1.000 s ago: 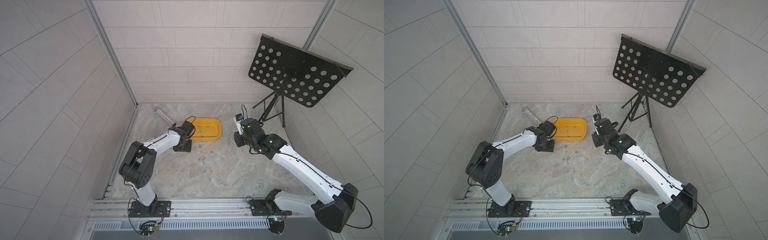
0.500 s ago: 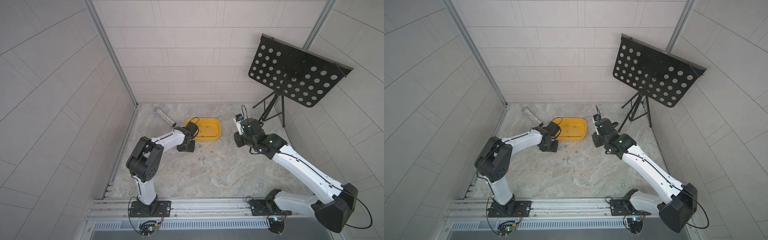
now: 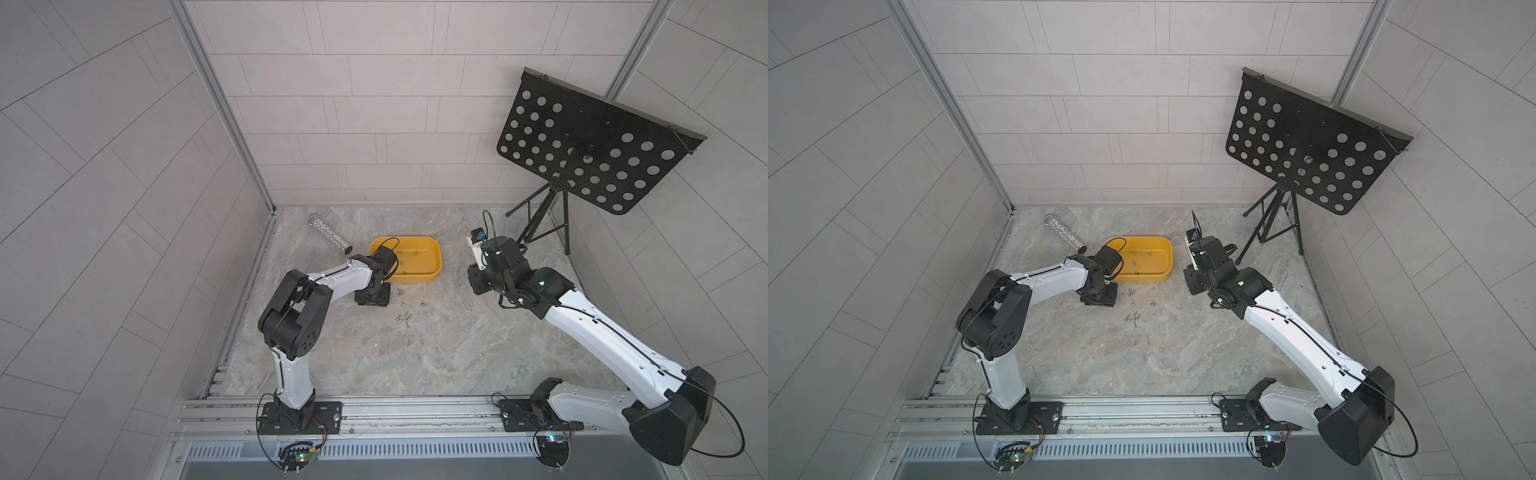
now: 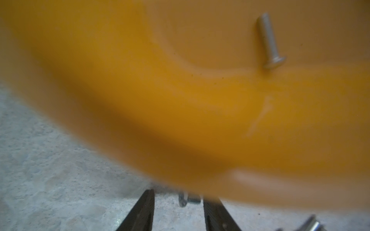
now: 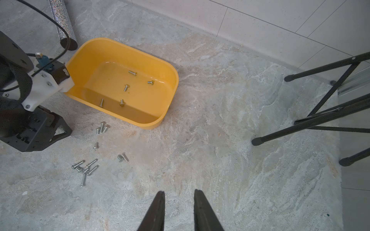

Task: Put the screws on the desktop into the storage box
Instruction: Pick up the screw from the center of the board.

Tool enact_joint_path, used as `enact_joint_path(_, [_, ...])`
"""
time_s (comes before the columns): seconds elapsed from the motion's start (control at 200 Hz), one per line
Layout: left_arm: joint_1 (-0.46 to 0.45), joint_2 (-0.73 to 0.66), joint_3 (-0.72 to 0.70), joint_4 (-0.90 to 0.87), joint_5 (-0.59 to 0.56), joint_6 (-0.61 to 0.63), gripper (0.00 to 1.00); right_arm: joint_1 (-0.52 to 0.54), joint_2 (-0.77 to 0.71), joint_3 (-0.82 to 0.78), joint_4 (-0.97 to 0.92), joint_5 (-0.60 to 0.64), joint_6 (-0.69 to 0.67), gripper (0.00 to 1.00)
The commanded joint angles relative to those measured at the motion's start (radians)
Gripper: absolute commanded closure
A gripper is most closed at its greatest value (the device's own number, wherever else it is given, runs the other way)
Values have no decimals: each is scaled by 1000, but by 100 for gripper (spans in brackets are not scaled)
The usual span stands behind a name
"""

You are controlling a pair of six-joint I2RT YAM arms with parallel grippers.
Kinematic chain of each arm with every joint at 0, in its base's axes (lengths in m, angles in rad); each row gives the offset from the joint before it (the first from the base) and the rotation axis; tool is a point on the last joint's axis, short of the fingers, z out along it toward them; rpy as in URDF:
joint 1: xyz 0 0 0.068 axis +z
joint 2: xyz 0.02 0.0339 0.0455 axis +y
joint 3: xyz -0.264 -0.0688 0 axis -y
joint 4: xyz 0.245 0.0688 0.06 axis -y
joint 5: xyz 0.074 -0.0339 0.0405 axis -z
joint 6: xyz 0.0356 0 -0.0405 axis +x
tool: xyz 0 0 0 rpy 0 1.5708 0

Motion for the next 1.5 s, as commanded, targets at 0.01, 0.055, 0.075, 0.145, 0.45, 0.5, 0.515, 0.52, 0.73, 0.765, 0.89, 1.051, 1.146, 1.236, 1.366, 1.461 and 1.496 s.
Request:
enact_joint_path(0.01, [-7, 12, 7, 1, 1, 9, 55, -3, 1, -3, -12, 1, -2, 70])
enact_joint_path(0.055, [-7, 11, 6, 1, 2, 9, 55, -3, 1, -5, -12, 1, -1, 70])
enact_joint_path(0.075, [-8, 11, 8, 1, 2, 9, 55, -4, 1, -5, -12, 1, -2, 70])
enact_joint_path(0.145, [-8, 11, 6, 1, 3, 11, 56, -3, 1, -7, -11, 1, -1, 70])
enact_joint_path(0.45, [-16, 11, -3, 1, 2, 14, 63, -4, -3, -11, -10, 1, 1, 70])
enact_joint_path(0.5, [-15, 13, -4, 1, 2, 14, 65, -4, -4, -12, -9, 1, 2, 70])
enact_joint_path(0.515, [-16, 12, -3, 1, 2, 14, 65, -3, -4, -12, -9, 1, 1, 70])
enact_joint_path(0.52, [-16, 13, -4, 1, 1, 14, 65, -4, -4, -12, -9, 1, 1, 70])
enact_joint_path(0.73, [-18, 20, -2, 1, 5, 15, 72, -4, -3, -12, -9, 2, 0, 70])
enact_joint_path(0.765, [-18, 20, -3, 1, 5, 15, 72, -3, -3, -13, -9, 2, 0, 70])
enact_joint_path(0.89, [-18, 20, -6, 1, 6, 17, 76, -3, -2, -12, -8, 3, 0, 70])
enact_joint_path(1.051, [-19, 10, -6, -7, 2, 18, 79, -4, -4, -12, -9, 1, 0, 71])
enact_joint_path(1.146, [-19, -4, -5, -16, -1, 21, 80, -4, -4, -12, -9, 1, 0, 71])
enact_joint_path(1.236, [-19, -18, -3, -26, -10, 24, 80, -4, -3, -12, -8, -3, 2, 71])
enact_joint_path(1.366, [-20, -34, -2, -40, -15, 29, 81, -4, -1, -12, -6, -7, 6, 71])
enact_joint_path(1.461, [-20, -52, -5, -47, -16, 29, 81, -4, -1, -12, -6, -5, 5, 71])
enact_joint_path(1.496, [-21, -60, -7, -49, -16, 29, 81, -3, -1, -12, -6, -5, 5, 71])
